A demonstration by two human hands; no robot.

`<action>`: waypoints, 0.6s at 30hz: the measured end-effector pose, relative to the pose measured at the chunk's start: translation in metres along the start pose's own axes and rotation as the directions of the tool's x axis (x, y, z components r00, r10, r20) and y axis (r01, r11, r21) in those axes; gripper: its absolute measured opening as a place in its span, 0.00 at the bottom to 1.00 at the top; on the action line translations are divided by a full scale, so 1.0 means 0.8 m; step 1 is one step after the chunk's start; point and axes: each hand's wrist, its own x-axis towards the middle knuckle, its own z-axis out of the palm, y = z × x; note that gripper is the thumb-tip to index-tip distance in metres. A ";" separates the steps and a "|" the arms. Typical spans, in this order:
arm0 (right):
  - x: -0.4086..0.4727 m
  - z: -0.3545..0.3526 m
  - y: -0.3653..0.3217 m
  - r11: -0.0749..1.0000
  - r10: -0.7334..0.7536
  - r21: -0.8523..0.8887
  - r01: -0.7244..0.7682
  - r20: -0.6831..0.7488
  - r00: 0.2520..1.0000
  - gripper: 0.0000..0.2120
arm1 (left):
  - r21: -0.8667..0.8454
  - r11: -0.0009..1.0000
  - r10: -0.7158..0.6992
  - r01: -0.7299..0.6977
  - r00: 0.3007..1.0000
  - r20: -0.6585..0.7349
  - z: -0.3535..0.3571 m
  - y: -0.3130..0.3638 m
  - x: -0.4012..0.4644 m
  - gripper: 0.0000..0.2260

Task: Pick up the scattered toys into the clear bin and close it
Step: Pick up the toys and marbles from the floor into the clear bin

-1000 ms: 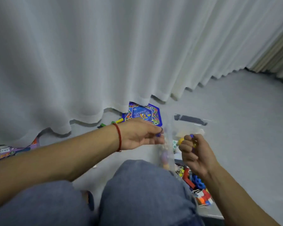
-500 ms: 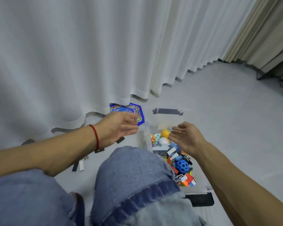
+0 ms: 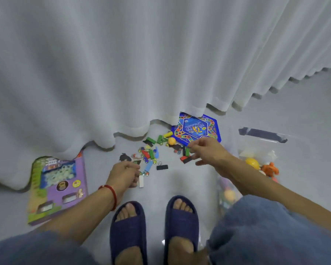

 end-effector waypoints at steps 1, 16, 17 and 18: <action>0.022 0.014 0.010 0.994 0.025 -0.103 -0.025 -0.002 1.000 0.08 | 0.059 0.998 0.002 -0.002 1.000 -0.010 -0.002 -0.019 0.012 0.08; 0.251 0.137 0.152 0.864 0.175 -0.314 -0.393 -0.545 0.820 0.25 | 0.421 0.902 0.141 -0.096 0.987 -0.078 0.009 -0.114 0.146 0.08; 0.252 0.143 0.159 0.863 0.132 -0.333 -0.379 -0.577 0.806 0.24 | 0.399 0.912 0.140 -0.096 0.987 -0.083 0.013 -0.112 0.149 0.08; 0.252 0.147 0.163 0.860 0.097 -0.355 -0.365 -0.590 0.801 0.23 | 0.380 0.920 0.139 -0.096 0.986 -0.088 0.016 -0.110 0.152 0.08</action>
